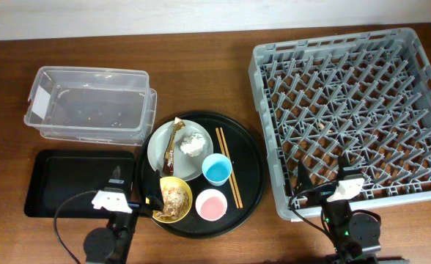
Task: Sort waste into correct bins and load items into the dishwasher rack
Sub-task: 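Reach the left gripper to the pink cup and grasp it, then lift the pink cup with the left gripper toward the right gripper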
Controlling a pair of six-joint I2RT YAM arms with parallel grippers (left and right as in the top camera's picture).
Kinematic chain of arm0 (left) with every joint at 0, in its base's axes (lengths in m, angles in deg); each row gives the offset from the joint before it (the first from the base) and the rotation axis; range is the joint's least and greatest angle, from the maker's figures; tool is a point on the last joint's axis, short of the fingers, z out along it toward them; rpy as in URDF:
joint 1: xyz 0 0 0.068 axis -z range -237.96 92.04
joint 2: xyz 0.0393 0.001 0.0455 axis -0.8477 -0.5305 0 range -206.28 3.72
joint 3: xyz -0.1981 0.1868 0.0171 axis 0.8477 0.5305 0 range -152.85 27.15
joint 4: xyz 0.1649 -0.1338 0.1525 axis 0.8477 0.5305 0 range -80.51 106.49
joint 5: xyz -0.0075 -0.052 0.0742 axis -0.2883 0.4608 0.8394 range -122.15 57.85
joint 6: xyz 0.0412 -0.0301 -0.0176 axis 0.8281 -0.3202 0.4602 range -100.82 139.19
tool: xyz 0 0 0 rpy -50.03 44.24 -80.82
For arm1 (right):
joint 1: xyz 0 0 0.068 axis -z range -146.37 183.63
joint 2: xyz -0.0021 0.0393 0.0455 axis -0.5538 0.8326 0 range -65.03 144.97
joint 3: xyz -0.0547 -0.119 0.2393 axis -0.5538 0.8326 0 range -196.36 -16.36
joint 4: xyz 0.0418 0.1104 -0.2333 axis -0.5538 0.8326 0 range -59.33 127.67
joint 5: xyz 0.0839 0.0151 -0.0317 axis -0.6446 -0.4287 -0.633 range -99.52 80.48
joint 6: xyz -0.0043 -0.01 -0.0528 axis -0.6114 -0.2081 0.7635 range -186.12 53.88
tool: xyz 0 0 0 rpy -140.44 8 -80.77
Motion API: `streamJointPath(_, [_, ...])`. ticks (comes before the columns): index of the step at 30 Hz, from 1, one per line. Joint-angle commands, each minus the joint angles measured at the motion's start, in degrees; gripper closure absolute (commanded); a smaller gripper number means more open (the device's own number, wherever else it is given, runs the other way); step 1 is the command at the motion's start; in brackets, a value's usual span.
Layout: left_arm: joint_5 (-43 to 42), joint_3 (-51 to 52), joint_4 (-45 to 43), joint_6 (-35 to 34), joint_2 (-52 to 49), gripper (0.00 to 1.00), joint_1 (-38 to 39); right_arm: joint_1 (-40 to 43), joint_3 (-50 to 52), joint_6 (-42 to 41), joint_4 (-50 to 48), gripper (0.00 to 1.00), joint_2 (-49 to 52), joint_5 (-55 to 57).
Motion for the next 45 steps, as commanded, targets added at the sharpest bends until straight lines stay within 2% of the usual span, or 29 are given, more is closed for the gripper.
streamJointPath(1, [-8.0, 0.4, -1.2, -0.6, 0.4, 0.01, -0.1, 0.3, 0.5, -1.0, -3.1, 0.01, -0.5, -1.0])
streamJointPath(2, [-8.5, 0.4, -1.2, -1.1, 0.4, 0.01, -0.1, 0.3, 0.5, -3.8, -2.7, 0.01, -0.5, -5.0])
streamJointPath(7, [-25.8, 0.3, -9.6, -7.7, 0.4, 0.01, -0.1, 0.3, 0.5, -16.0, -2.2, 0.02, -0.5, -27.6])
streamJointPath(9, [-27.8, -0.6, -14.0, -12.2, 0.4, 0.01, -0.1, 0.3, -1.0, -18.8, -1.8, 0.02, -0.5, -31.5])
streamJointPath(11, [-28.5, -3.7, -13.6, -12.6, 0.1, 0.0, -0.1, 0.3, -6.0, -18.7, 1.7, 0.01, -0.3, -33.5])
streamJointPath(12, [-28.9, -8.8, -9.2, -12.6, -1.6, 0.01, -0.1, 0.3, -13.4, -17.9, 9.0, 0.02, 0.8, -32.4])
streamJointPath(15, [-28.9, -18.0, 1.3, -10.5, -6.5, 0.0, -0.1, 0.3, -23.8, -14.1, 20.3, 0.02, 4.9, -30.7])
streamJointPath(17, [-28.9, -26.4, 11.4, -8.9, -12.4, 0.01, -0.1, 0.3, -33.2, -10.3, 30.4, 0.02, 10.8, -27.6])
streamJointPath(20, [-28.9, -40.6, 27.7, -6.5, -25.2, 0.01, -0.1, 0.3, -47.6, -7.5, 45.6, 0.01, 21.5, -19.7])
streamJointPath(22, [-28.9, -48.3, 35.9, -6.6, -33.6, 0.01, -0.1, 0.3, -55.5, -7.5, 51.4, 0.02, 27.5, -17.2])
streamJointPath(24, [-29.9, -52.5, 38.1, -7.1, -38.9, 0.01, -0.1, 0.3, -60.2, -7.5, 53.8, 0.01, 31.1, -17.9])
streamJointPath(28, [-39.3, -54.6, 38.8, -7.2, -47.2, 0.01, 1.0, 0.3, -65.9, -7.5, 58.3, 0.01, 35.5, -21.1])
streamJointPath(30, [-36.6, -54.6, 41.4, -7.0, -50.7, 0.01, 5.4, 0.3, -65.9, -7.5, 58.7, 0.01, 35.6, -21.1])
streamJointPath(32, [-27.0, -54.6, 44.6, -7.2, -53.9, 0.02, 13.2, 0.3, -65.9, -7.5, 59.3, 0.01, 35.6, -21.1])
streamJointPath(34, [-12.7, -54.5, 45.8, -12.0, -59.1, 0.19, 25.4, 0.3, -65.8, -7.5, 59.8, 0.02, 35.6, -21.1])
streamJointPath(37, [-2.2, -54.5, 44.2, -18.2, -65.9, 0.41, 36.8, 0.3, -65.8, -7.5, 60.3, 0.01, 35.6, -21.1])
streamJointPath(38, [1.3, -54.5, 43.8, -20.9, -69.3, 0.42, 41.3, 0.3, -65.8, -7.5, 60.4, 0.01, 35.6, -21.1])
streamJointPath(40, [8.3, -54.5, 44.2, -24.2, -74.1, 0.42, 46.0, 0.3, -65.8, -7.6, 60.6, 0.01, 35.6, -21.1])
streamJointPath(43, [12.6, -54.5, 44.0, -26.4, -79.6, 0.43, 47.7, 0.3, -65.8, -7.8, 60.9, 0.01, 35.6, -21.0])
streamJointPath(44, [12.7, -54.5, 43.4, -26.4, -82.2, 0.47, 47.6, 0.3, -65.8, -7.8, 61.4, 0.01, 35.6, -21.0])
streamJointPath(45, [11.1, -54.5, 42.6, -26.4, -84.3, 0.55, 47.6, 0.3, -65.8, -7.8, 61.7, 0.01, 35.6, -21.1])
